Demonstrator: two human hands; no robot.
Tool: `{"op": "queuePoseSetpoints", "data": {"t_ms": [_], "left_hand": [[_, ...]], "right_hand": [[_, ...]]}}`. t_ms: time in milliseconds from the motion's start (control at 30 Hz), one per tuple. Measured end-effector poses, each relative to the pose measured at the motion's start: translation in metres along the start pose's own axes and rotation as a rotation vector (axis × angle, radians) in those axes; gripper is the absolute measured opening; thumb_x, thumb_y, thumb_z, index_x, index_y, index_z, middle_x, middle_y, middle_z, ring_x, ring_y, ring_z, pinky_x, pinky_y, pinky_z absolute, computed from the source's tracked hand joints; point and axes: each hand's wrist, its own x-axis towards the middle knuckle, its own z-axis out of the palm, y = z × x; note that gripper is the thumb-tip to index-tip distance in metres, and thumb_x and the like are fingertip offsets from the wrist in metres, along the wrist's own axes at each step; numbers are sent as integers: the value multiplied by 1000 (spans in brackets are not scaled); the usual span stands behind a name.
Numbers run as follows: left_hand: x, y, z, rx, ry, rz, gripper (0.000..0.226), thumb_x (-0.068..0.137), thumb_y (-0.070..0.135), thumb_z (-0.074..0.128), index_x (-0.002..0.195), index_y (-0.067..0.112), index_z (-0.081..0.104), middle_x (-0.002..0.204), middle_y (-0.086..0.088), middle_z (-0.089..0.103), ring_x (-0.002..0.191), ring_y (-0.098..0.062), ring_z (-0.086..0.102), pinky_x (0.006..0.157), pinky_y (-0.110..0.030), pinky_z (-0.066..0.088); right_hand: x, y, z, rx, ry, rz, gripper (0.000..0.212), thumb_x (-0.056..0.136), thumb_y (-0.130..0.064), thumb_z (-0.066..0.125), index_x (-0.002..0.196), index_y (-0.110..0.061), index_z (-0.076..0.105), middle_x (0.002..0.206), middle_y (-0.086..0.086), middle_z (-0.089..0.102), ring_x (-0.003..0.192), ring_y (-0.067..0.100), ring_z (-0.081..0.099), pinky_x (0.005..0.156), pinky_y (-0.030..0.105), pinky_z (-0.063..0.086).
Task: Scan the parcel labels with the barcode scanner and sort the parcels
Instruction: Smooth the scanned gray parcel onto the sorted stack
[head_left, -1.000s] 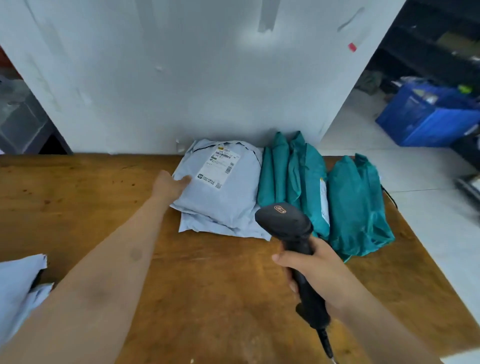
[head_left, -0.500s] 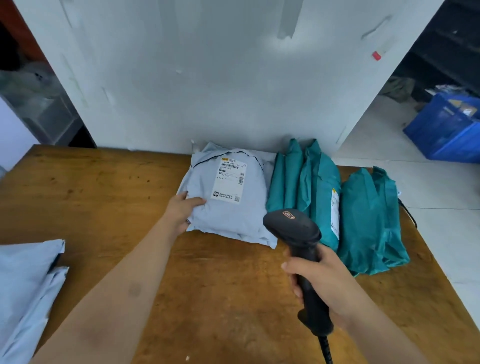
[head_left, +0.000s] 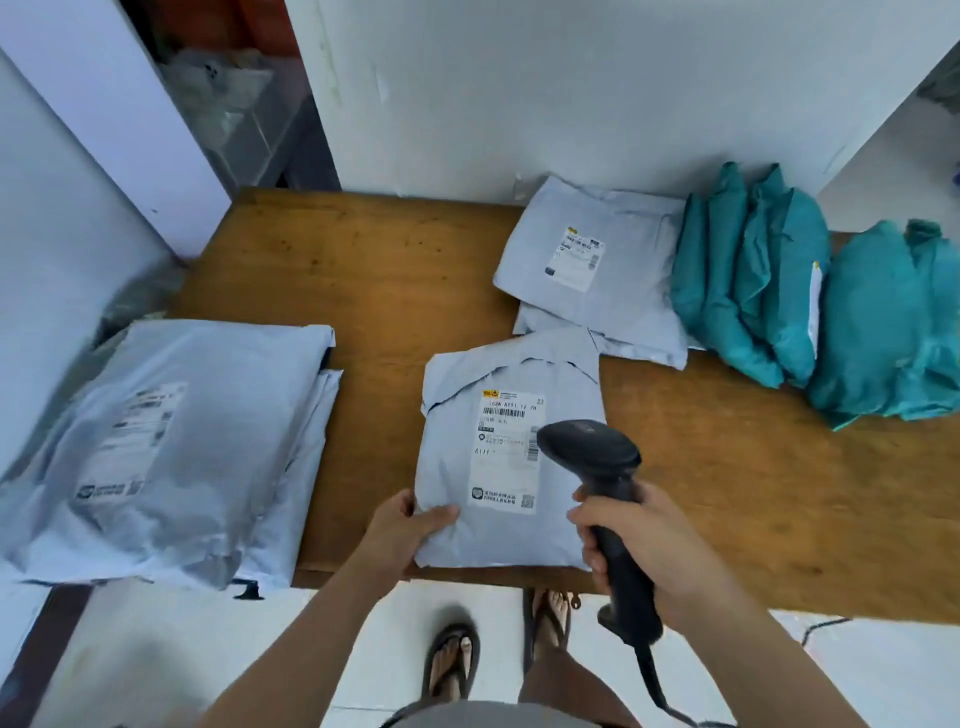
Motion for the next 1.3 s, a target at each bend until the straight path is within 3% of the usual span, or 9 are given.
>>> {"op": "queuePoseSetpoints", "data": {"t_ms": [200, 367, 500, 633, 700, 867, 967, 1067, 1300], "left_hand": [[-12, 7, -13, 110, -141, 35, 38, 68, -2, 79, 103, 1, 66, 108, -18, 71, 96, -33, 67, 89, -47, 54], [-24, -15, -21, 86, -61, 7, 42, 67, 7, 82, 106, 4, 64, 102, -13, 73, 83, -26, 70, 77, -38, 56], [-31, -23, -17, 39, 15, 15, 68, 44, 28, 88, 102, 6, 60, 99, -11, 72, 81, -25, 69, 80, -48, 55], [-30, -19, -9, 15, 41, 46, 46, 70, 18, 83, 108, 12, 57, 103, -6, 69, 84, -22, 67, 68, -36, 56], [-30, -17, -7, 11, 46, 46, 48, 74, 18, 80, 115, 12, 56, 105, -5, 69, 85, -21, 67, 66, -33, 55], [-33, -19, -9, 18, 40, 22, 61, 69, 22, 84, 122, 11, 55, 111, -8, 68, 95, -29, 67, 83, -48, 56], [-36, -20, -8, 11, 42, 17, 62, 68, 19, 84, 122, 10, 55, 112, -9, 68, 99, -33, 66, 86, -51, 54], [-38, -21, -7, 28, 26, 0, 79, 51, 29, 88, 121, 11, 56, 110, -9, 69, 99, -34, 66, 85, -51, 54], [-28, -2, 0, 115, 65, 4, 53, 68, 36, 83, 110, 11, 64, 102, -7, 71, 91, -27, 67, 80, -41, 55]], "right_hand": [[-21, 17, 34, -49, -5, -88, 11, 80, 5, 59, 77, -5, 55, 45, 7, 46, 39, 21, 37, 45, 27, 35], [-36, 20, 36, -17, -19, -55, 11, 80, 4, 60, 75, -4, 54, 51, 11, 47, 41, 22, 38, 44, 25, 35], [-42, 18, 36, 5, -14, -58, 12, 81, 3, 60, 74, -5, 54, 52, 10, 48, 41, 21, 39, 44, 24, 35], [-41, 21, 34, -23, -4, -83, 12, 81, 3, 59, 73, -5, 54, 52, 11, 48, 42, 22, 38, 44, 25, 36], [-42, 22, 34, -38, -15, -80, 11, 81, 3, 59, 73, -4, 54, 53, 12, 48, 41, 22, 39, 44, 25, 36], [-44, 24, 35, -44, -34, -77, 10, 81, 3, 59, 75, -3, 53, 54, 12, 48, 40, 20, 40, 43, 24, 37], [-44, 24, 35, -45, -33, -81, 10, 81, 3, 58, 75, -2, 53, 54, 13, 47, 40, 20, 39, 43, 24, 36], [-45, 25, 34, -49, -34, -93, 10, 80, 3, 59, 74, -3, 54, 54, 14, 47, 40, 21, 38, 43, 25, 36], [-47, 29, 29, -59, -42, -147, 9, 81, 1, 61, 76, -4, 55, 53, 13, 47, 41, 22, 38, 47, 28, 37]]}}
